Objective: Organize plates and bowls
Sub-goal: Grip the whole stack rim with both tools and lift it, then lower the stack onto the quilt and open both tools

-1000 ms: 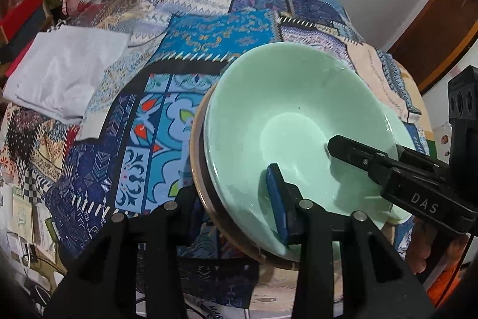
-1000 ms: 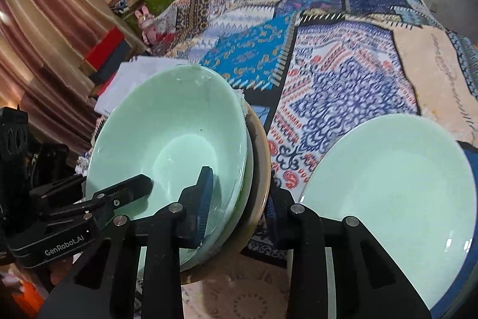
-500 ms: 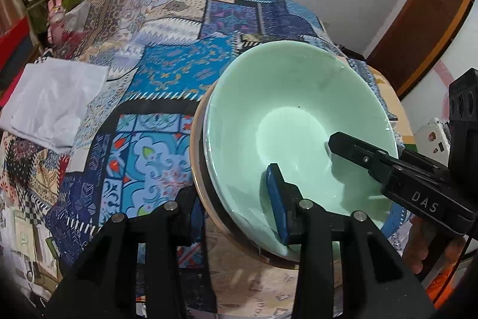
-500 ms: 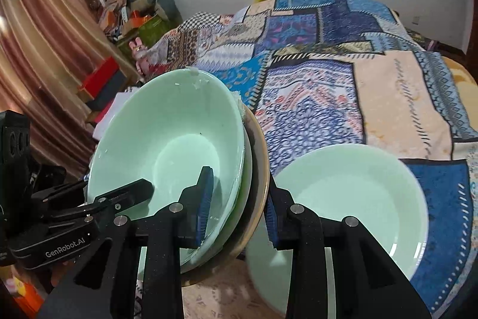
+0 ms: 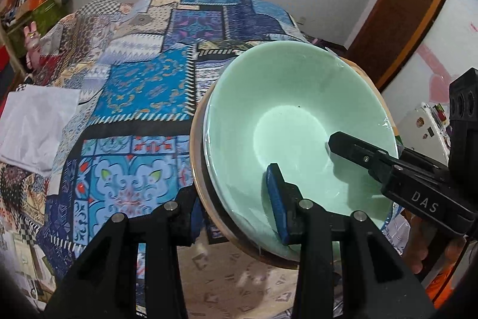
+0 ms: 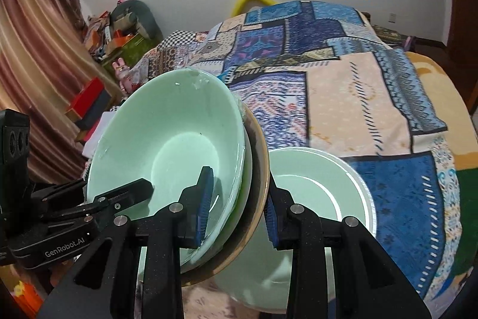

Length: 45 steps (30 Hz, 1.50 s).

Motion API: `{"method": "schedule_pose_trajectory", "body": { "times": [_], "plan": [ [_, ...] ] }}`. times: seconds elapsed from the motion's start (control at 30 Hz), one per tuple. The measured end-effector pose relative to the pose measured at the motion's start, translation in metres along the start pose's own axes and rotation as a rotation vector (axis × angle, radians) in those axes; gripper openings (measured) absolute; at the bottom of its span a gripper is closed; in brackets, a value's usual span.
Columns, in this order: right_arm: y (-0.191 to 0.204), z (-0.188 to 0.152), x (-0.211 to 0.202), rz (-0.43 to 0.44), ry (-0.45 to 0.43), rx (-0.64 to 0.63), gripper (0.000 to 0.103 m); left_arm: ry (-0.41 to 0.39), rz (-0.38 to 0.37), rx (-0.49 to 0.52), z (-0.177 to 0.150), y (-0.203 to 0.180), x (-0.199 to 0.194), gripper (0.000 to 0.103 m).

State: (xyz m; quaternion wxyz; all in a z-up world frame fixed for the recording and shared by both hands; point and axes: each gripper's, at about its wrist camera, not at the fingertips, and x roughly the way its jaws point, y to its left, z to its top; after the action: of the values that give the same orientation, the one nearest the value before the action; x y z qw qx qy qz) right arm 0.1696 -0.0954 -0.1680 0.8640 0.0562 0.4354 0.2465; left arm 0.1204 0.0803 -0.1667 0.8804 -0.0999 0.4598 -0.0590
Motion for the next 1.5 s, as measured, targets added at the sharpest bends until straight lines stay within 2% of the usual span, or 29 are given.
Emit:
{"method": "schedule_pose_trajectory", "body": {
  "times": [0.37,0.63,1.17,1.5],
  "plan": [
    [-0.033,-0.009,-0.016,-0.049,-0.004,0.048,0.029,0.035,-0.060,0.043,0.003,-0.036,0.024,0.039],
    [-0.052,-0.017,-0.013,-0.060,0.023,0.078,0.029,0.075,-0.069,0.060,0.001,-0.052,0.045,0.039],
    [-0.070,-0.037,0.007,-0.052,0.091,0.138,0.029,0.162,-0.053,0.070,-0.011,-0.052,0.080,0.038],
    [-0.069,-0.040,0.005,-0.049,0.083,0.126,0.031,0.148,-0.064,0.067,-0.015,-0.051,0.080,0.039]
  ]
}}
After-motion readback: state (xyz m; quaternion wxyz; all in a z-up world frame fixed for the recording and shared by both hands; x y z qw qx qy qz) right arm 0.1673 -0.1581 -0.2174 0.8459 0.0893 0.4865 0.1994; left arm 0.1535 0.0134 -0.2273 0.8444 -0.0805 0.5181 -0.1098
